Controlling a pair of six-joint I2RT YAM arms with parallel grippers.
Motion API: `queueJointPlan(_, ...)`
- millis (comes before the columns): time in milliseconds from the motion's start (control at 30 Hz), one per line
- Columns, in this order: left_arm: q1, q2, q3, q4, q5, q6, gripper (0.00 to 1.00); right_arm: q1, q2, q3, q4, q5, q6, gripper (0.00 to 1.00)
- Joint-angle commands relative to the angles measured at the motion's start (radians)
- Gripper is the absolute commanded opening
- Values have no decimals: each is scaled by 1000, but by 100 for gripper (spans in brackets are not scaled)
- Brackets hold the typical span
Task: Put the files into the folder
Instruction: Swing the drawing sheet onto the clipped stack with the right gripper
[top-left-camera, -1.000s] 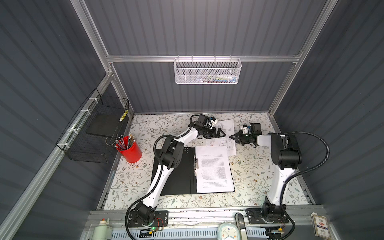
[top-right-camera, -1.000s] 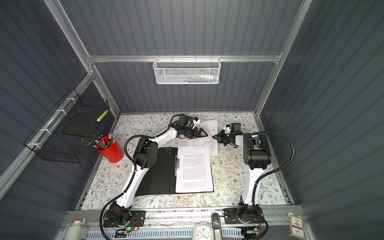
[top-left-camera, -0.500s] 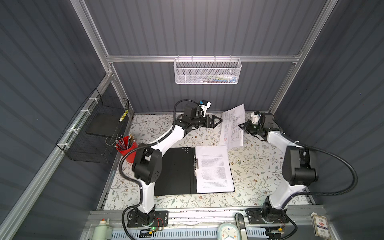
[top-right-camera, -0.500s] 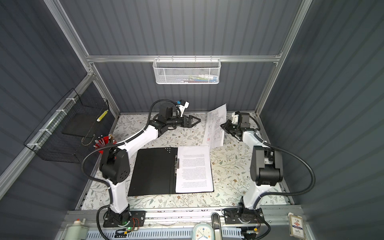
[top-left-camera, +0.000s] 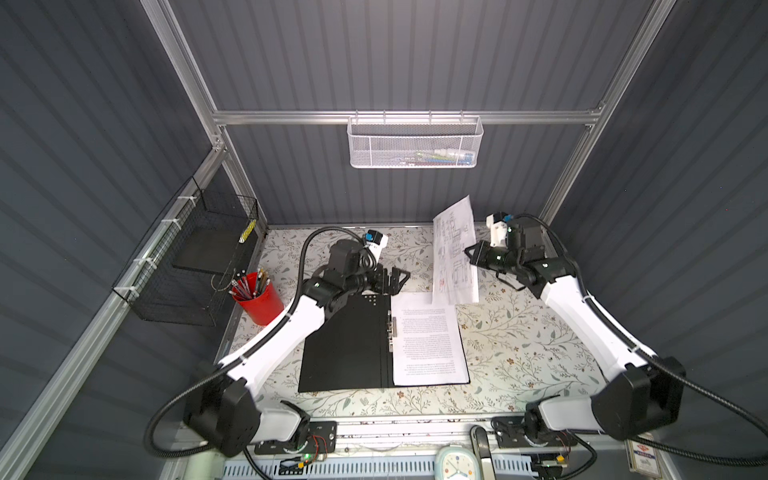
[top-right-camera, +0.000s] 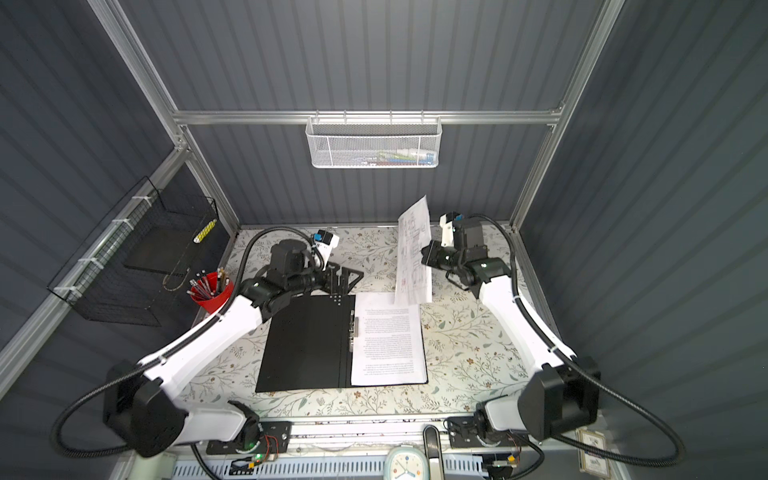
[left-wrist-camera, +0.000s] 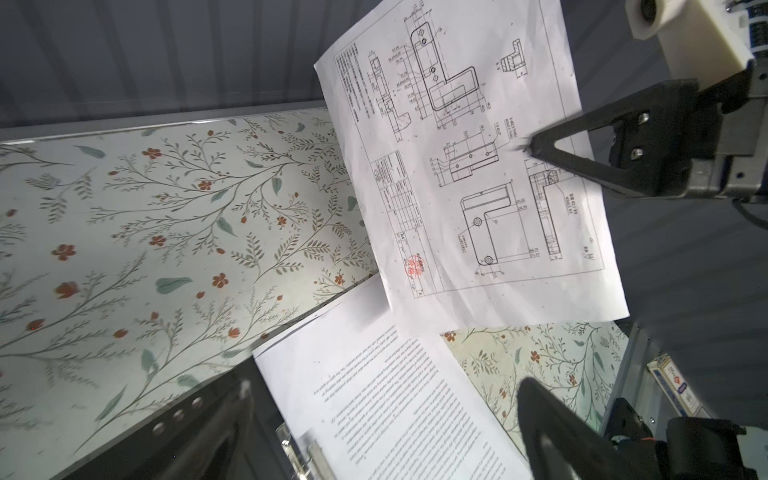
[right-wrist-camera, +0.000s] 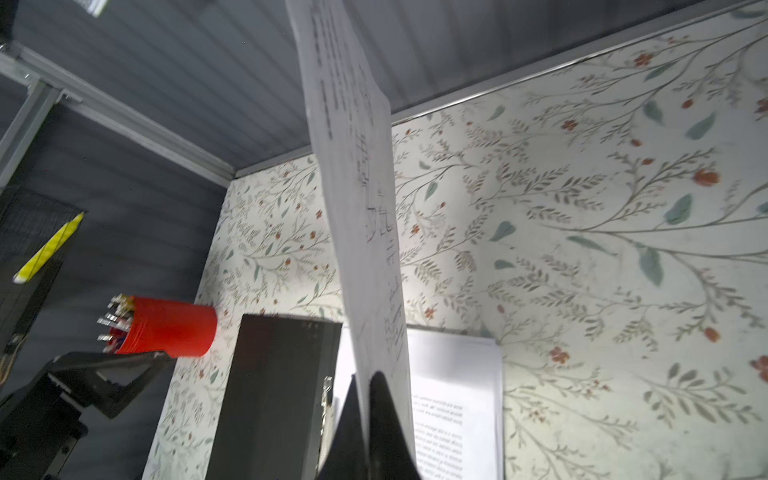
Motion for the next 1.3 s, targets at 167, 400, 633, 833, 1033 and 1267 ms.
queueJointPlan(167, 3, -213, -150, -157, -124, 118, 100, 64, -90, -198, 36, -208, 119, 0)
queueJointPlan(400, 3, -258, -218, -175, -129, 139, 100, 37, -68, -493, 217, -233, 71, 0)
queueJointPlan(633, 3, -249, -246, -147, -122, 132, 100, 35, 61, -620, 378, -263, 89, 0)
queueJointPlan(833, 3, -244, -254, -139, -118, 129, 100, 43, 49, -649, 382, -249, 99, 0)
queueJointPlan(1033, 3, -236, -251, -139, -114, 122, 100, 53, 38, -665, 391, -239, 121, 0)
queueJointPlan(1267, 3, -229, -244, -148, -115, 122, 100, 62, 30, -683, 396, -240, 131, 0)
